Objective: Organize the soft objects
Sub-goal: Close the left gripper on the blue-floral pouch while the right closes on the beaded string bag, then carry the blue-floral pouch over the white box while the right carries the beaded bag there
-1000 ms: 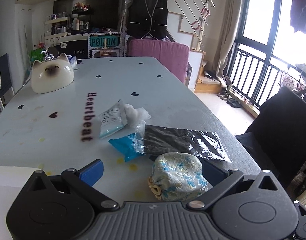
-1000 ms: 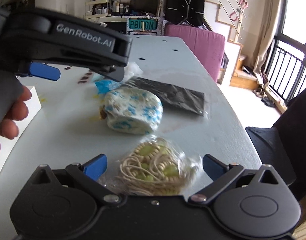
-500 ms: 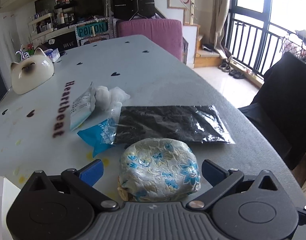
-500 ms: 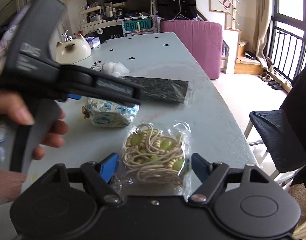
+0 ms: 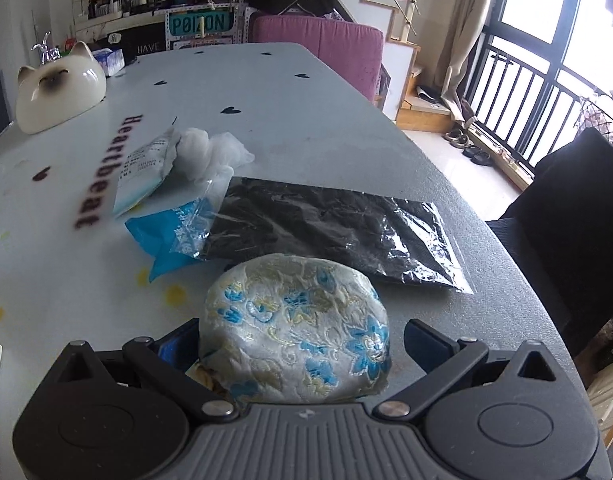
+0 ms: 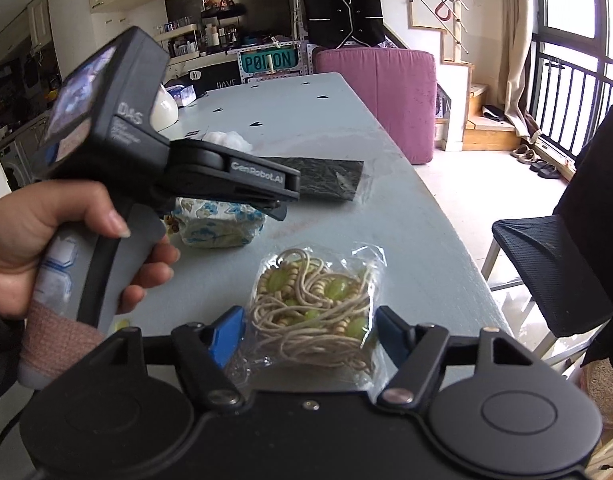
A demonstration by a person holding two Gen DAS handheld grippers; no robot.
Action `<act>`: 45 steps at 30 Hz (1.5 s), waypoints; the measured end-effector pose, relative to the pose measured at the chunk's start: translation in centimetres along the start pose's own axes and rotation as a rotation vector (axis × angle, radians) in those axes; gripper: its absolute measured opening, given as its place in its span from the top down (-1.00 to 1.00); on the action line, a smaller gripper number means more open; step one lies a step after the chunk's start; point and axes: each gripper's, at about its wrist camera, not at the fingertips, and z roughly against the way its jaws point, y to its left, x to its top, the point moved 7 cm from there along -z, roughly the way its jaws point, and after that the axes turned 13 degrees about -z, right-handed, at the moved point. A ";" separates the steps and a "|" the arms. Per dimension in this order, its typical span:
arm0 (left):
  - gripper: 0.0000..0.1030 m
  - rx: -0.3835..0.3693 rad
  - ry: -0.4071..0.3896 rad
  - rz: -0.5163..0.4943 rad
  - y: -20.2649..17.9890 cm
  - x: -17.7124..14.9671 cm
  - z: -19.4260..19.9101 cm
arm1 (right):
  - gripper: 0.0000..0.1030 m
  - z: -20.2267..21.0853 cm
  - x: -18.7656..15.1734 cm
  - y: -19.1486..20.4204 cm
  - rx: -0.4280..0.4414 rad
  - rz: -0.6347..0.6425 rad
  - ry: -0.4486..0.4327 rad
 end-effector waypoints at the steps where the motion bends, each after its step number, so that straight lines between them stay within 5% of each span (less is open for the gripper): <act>1: -1.00 0.000 0.008 0.006 -0.1 0.0 -0.2 | -0.40 0.1 0.0 0.0 -0.003 -0.004 -0.004; 9: -0.42 0.045 -0.017 -0.048 -0.1 -0.1 -0.1 | -0.35 0.1 0.0 -0.1 -0.020 -0.021 -0.014; 19: -0.39 -0.030 -0.025 -0.022 1.1 -1.5 2.7 | -0.32 1.0 0.0 -0.2 -0.028 -0.056 -0.041; 30: -0.39 -0.115 -0.127 0.026 2.8 -3.0 11.5 | -0.29 5.1 0.6 1.6 0.009 -0.083 -0.141; 45: -0.39 -0.095 -0.293 0.022 8.4 -6.4 23.6 | -0.29 10.4 0.4 7.5 0.126 -0.073 -0.217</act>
